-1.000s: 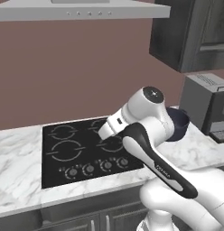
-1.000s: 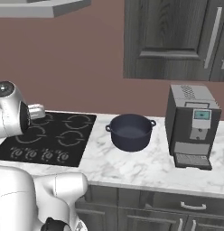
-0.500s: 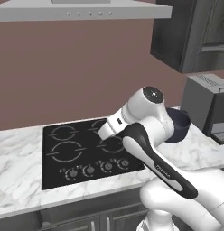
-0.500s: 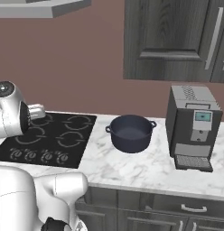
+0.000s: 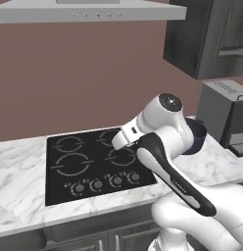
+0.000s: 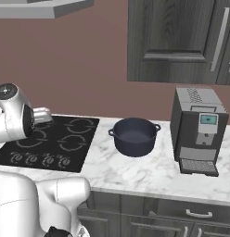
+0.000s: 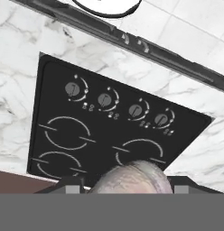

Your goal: Turn on the sink faucet. Then move the garlic from the counter to the sink. Turn off the sink. Move the vegetable from the sink to the pot next to the stove. Finally move the pot to the rear left burner.

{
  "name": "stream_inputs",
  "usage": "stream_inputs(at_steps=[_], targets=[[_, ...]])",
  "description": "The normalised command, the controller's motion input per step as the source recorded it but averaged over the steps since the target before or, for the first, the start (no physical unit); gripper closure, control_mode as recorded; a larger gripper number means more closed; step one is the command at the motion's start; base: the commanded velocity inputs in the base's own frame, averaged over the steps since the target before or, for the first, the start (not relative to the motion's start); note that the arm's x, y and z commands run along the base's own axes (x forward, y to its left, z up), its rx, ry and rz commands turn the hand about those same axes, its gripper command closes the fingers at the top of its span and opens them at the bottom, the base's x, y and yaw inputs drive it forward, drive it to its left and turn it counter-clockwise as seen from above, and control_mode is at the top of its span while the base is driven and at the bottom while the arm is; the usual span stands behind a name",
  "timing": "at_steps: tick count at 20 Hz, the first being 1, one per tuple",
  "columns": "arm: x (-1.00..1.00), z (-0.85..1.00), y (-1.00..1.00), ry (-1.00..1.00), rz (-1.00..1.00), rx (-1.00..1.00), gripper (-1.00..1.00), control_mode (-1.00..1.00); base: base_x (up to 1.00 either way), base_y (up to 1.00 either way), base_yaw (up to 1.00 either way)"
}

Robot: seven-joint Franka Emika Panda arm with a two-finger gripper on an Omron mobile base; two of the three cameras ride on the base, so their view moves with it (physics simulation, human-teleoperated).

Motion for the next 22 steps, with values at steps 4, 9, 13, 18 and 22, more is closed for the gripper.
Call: stream_inputs(at_steps=[4,9,13,18,22], targets=[[0.05,-0.01,-0.50,0.00,-0.14,-0.04,1.00,-1.00,0.00,0.00,0.00],[0.00,-0.01,-0.77,0.01,-0.19,-0.01,1.00,-1.00,0.00,0.00,0.00],[0.00,0.00,-0.90,0.00,-0.21,-0.02,1.00,-1.00,0.00,0.00,0.00],[-0.02,0.00,-0.93,-0.02,-0.20,-0.02,1.00,-1.00,0.00,0.00,0.00],[-0.02,0.00,-0.89,-0.06,-0.19,-0.02,1.00,-1.00,0.00,0.00,0.00]])
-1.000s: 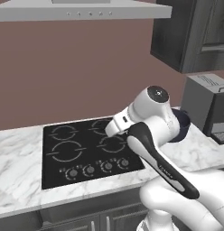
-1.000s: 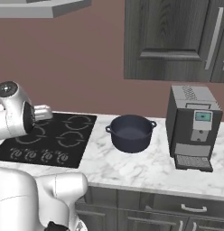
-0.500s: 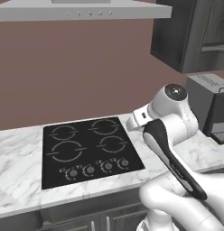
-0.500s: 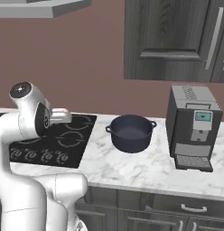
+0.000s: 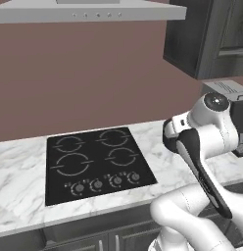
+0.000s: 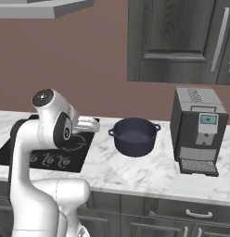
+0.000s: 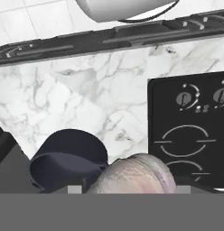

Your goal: Turn on the sink faucet. Then move the garlic from the counter to the sink. Turn off the sink. Move the vegetable from the sink to the pot next to the stove. Finally move the pot to the rear left burner.

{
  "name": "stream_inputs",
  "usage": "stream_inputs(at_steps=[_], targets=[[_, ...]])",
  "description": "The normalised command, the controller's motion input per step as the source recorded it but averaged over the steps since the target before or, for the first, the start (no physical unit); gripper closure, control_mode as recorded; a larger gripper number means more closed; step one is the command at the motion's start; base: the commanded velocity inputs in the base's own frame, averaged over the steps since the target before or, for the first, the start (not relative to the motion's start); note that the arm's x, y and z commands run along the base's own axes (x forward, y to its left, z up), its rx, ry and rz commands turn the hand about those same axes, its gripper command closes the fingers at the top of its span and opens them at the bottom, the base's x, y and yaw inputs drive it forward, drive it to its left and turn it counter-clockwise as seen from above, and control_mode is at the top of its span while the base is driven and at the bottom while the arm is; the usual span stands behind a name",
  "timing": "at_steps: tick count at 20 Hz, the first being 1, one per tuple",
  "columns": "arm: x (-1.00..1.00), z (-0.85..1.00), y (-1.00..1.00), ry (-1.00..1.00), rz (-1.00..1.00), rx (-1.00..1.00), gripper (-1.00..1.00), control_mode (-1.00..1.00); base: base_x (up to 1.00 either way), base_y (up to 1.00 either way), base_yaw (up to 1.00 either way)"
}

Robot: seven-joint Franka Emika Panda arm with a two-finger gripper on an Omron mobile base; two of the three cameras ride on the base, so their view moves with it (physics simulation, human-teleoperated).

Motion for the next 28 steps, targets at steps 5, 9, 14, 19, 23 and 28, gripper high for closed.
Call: stream_inputs(at_steps=[5,9,14,19,23,28], targets=[[0.00,-0.03,-0.86,-0.02,-0.18,0.00,1.00,-1.00,0.00,0.00,0.00],[0.23,-0.16,-0.74,0.00,-0.12,0.00,1.00,-1.00,0.00,0.00,0.00],[0.46,-0.17,-0.32,0.00,-0.06,0.00,1.00,-1.00,0.00,0.00,0.00],[0.49,-0.29,-0.02,0.00,0.00,0.00,1.00,-1.00,0.00,0.00,0.00],[0.42,-0.27,-0.04,0.00,0.00,0.00,1.00,-1.00,0.00,0.00,0.00],[0.43,-0.24,-0.22,0.06,0.00,0.00,1.00,-1.00,0.00,0.00,0.00]])
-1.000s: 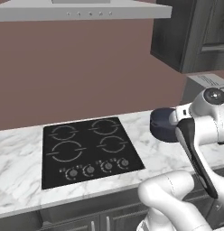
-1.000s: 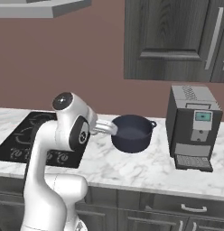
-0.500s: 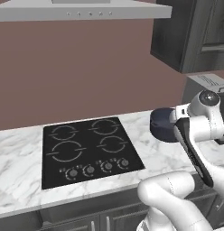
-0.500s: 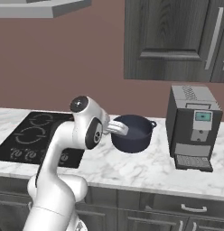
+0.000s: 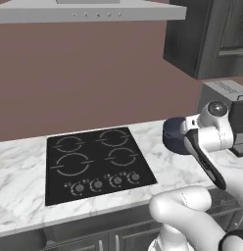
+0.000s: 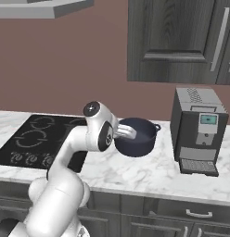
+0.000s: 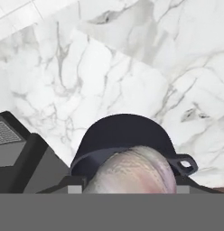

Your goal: Turn on the sink faucet. Then move the garlic from the counter to the sink. Turn off the sink. Move the vegetable from the sink to the pot next to the stove. Finally move the pot to the rear left burner.

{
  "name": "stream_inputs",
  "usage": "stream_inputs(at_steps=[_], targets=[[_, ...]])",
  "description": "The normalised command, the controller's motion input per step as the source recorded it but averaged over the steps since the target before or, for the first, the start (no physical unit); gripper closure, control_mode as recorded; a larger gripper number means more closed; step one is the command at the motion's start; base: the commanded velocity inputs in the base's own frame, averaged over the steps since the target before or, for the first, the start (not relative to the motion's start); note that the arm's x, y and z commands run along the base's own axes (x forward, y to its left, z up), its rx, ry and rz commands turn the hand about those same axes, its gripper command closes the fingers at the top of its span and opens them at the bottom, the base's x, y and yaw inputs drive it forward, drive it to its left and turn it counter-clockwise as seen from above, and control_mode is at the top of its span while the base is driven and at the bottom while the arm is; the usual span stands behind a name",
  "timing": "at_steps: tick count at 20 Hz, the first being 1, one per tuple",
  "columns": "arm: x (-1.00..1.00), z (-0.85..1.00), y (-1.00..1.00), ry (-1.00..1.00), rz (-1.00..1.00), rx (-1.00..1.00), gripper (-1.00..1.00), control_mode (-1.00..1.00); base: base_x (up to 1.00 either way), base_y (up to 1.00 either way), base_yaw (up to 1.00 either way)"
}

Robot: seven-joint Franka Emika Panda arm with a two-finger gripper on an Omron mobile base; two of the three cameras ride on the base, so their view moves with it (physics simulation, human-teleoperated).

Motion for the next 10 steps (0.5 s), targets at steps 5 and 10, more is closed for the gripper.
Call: stream_inputs(at_steps=[5,10], targets=[[0.49,-0.22,-0.17,0.06,0.00,0.00,1.00,-1.00,0.00,0.00,0.00],[0.48,-0.25,-0.05,0.06,0.00,0.00,1.00,-1.00,0.00,0.00,0.00]])
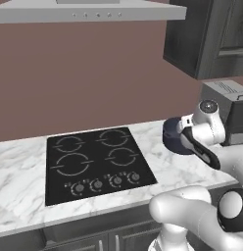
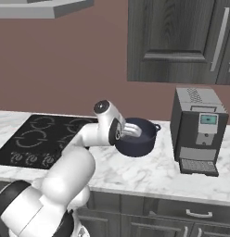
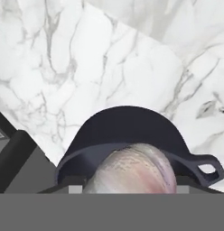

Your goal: Turn on the sink faucet. Then move the garlic from the counter to the sink. Turn off the sink. Move the vegetable from the sink to the pot next to the stove. Finally move the pot to the rear left burner.

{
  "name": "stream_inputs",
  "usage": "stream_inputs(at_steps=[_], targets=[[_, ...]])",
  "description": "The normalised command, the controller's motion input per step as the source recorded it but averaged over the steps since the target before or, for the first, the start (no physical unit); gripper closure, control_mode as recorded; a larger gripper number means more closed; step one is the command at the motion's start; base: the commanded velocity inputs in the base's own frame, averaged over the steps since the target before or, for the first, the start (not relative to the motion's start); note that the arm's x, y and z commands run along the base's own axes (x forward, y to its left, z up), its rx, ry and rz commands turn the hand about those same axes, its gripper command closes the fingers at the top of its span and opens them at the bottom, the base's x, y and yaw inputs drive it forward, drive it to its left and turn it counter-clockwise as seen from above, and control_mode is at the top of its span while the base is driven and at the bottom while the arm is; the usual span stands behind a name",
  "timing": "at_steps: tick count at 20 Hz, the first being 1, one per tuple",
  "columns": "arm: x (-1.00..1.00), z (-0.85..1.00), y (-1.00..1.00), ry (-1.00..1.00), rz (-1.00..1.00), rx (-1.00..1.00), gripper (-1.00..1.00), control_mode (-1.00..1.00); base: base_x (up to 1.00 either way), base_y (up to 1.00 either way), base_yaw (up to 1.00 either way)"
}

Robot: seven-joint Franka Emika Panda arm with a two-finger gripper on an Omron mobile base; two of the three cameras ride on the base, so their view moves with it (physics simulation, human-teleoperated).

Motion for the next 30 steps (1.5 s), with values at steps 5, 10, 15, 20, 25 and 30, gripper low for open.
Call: stream_inputs(at_steps=[5,10,15,20,25,30], targets=[[0.37,-0.30,-0.09,0.05,0.00,0.00,1.00,-1.00,0.00,0.00,0.00],[0.37,-0.30,-0.14,0.05,0.00,0.00,1.00,-1.00,0.00,0.00,0.00],[0.36,-0.23,-0.09,0.05,0.00,0.00,1.00,-1.00,0.00,0.00,0.00],[0.14,-0.20,-0.05,0.02,0.00,0.00,1.00,-1.00,0.00,0.00,0.00],[0.00,-0.08,-0.01,0.00,0.00,0.00,1.00,-1.00,0.00,0.00,0.00],[0.00,0.00,0.00,0.00,0.00,0.00,1.00,-1.00,0.00,0.00,0.00]])
